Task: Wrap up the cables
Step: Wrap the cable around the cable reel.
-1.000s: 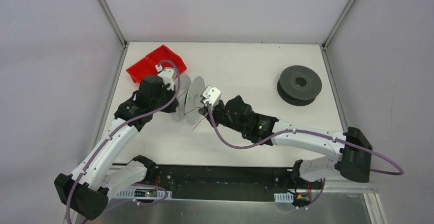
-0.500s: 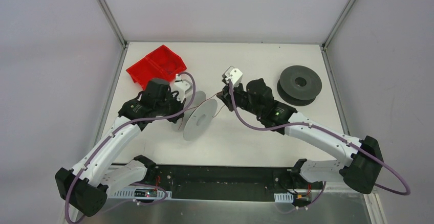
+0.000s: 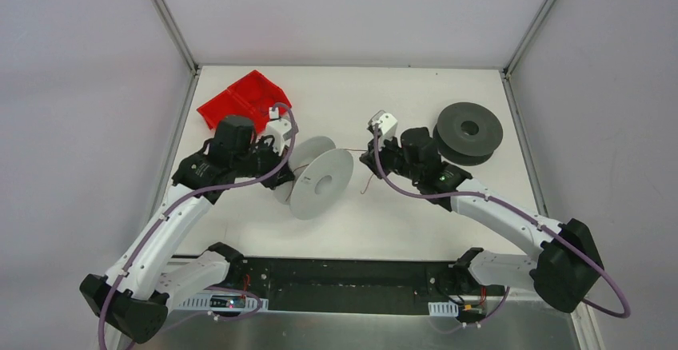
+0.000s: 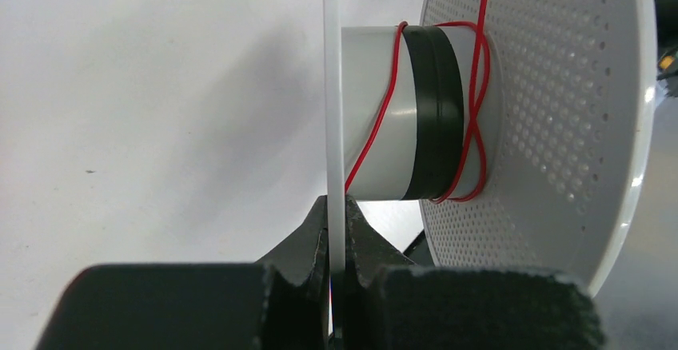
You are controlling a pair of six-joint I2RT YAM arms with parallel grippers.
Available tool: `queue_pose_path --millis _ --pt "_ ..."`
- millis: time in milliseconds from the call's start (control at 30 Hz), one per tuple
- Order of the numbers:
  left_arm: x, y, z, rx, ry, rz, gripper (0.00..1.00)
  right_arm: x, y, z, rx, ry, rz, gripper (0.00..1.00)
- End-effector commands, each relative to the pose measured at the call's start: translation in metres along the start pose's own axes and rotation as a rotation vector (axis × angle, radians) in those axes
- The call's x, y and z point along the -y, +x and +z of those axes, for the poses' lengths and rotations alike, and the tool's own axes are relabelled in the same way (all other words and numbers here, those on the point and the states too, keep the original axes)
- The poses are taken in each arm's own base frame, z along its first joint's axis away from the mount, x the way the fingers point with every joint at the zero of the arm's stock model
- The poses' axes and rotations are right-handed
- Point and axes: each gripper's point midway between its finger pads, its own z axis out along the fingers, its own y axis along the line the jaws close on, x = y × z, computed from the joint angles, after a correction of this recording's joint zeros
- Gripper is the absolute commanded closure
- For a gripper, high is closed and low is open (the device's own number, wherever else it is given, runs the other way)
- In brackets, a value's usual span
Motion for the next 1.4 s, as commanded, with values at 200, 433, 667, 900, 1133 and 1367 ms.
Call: queue_pose_path --millis 200,433,667,900,1133,1367 --pt "0.014 -0.085 -0.03 0.31 0.156 -0.211 1.0 -0.012 -0.011 -0.015 0.157 -0.106 0.156 0.91" --pt "0.008 -0.11 -0.032 0.454 0.146 -0.327 1.0 -0.023 -0.016 -0.011 0.244 -0.162 0.316 0.89" --pt "0.02 -0.124 -0.039 0.515 0.243 -0.378 1.0 -0.018 -0.009 -0.016 0.296 -0.127 0.335 1.0" --pt "0.03 -0.114 -0.036 0.479 0.32 -0.281 1.0 0.013 -0.007 -0.022 0.313 0.054 0.336 1.0" --pt "0.03 -0.11 -0.035 0.46 0.349 -0.252 1.0 0.007 -0.004 -0.028 0.306 0.027 0.372 1.0" --pt "0.026 -0.093 -0.027 0.414 0.386 -0.185 1.0 0.022 0.0 -0.031 0.302 0.096 0.451 1.0"
